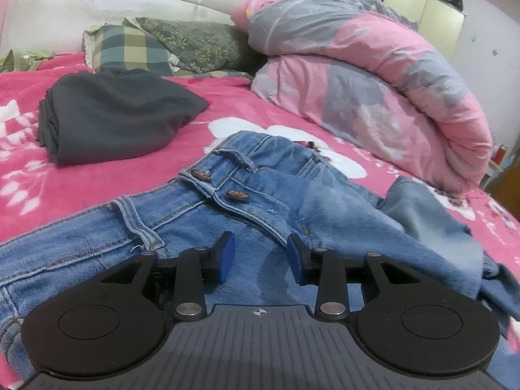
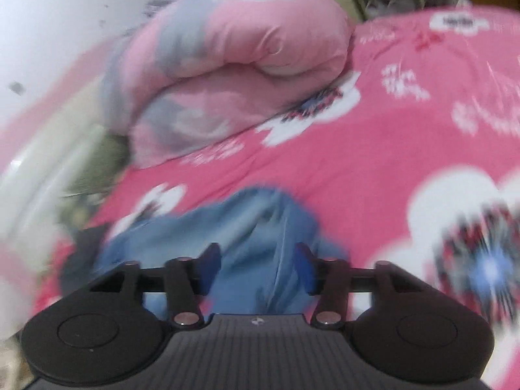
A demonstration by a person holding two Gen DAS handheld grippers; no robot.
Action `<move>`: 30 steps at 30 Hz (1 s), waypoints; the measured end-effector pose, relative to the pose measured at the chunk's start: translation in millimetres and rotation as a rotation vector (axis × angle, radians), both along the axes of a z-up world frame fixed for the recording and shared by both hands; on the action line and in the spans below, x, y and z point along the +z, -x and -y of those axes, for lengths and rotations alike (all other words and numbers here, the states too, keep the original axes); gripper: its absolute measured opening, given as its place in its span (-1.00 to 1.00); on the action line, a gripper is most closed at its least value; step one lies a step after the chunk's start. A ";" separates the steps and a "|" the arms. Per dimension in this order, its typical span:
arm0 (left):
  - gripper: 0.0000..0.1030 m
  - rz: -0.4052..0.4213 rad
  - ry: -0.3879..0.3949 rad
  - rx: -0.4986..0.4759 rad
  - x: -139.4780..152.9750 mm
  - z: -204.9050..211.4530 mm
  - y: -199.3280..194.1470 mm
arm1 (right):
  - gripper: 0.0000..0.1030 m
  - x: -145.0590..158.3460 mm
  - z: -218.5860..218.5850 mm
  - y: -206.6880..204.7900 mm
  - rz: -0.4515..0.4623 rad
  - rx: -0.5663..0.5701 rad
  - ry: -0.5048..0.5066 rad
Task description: Fold clothes
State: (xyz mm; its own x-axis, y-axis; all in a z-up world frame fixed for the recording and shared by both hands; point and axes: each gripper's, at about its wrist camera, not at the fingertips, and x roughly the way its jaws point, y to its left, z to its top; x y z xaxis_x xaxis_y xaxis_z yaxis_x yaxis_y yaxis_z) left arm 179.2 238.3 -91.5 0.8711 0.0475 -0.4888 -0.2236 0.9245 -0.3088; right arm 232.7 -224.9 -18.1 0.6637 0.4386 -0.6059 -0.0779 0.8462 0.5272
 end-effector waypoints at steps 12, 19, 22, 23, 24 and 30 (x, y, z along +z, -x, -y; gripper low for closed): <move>0.17 -0.002 0.116 -0.514 24.1 66.4 58.4 | 0.69 -64.1 72.7 138.3 -0.264 -0.171 -0.162; 0.17 -0.100 -0.080 -0.573 -3.2 147.2 66.3 | 0.61 -79.7 29.9 120.2 -0.181 -0.039 -0.165; -0.28 -0.082 -0.125 -0.529 -7.0 159.8 72.1 | 0.19 -82.0 6.1 119.5 -0.145 0.019 -0.143; -0.53 -0.085 -0.123 -0.516 -6.1 162.2 73.0 | -0.24 -82.6 -1.6 120.4 -0.134 0.036 -0.135; -0.77 -0.087 -0.119 -0.508 -2.6 161.8 75.2 | -0.54 -84.6 -7.5 121.6 -0.136 0.053 -0.146; -0.92 -0.053 -0.015 -0.519 38.9 139.6 113.4 | -0.68 -73.1 -5.1 172.2 -0.074 0.081 -0.341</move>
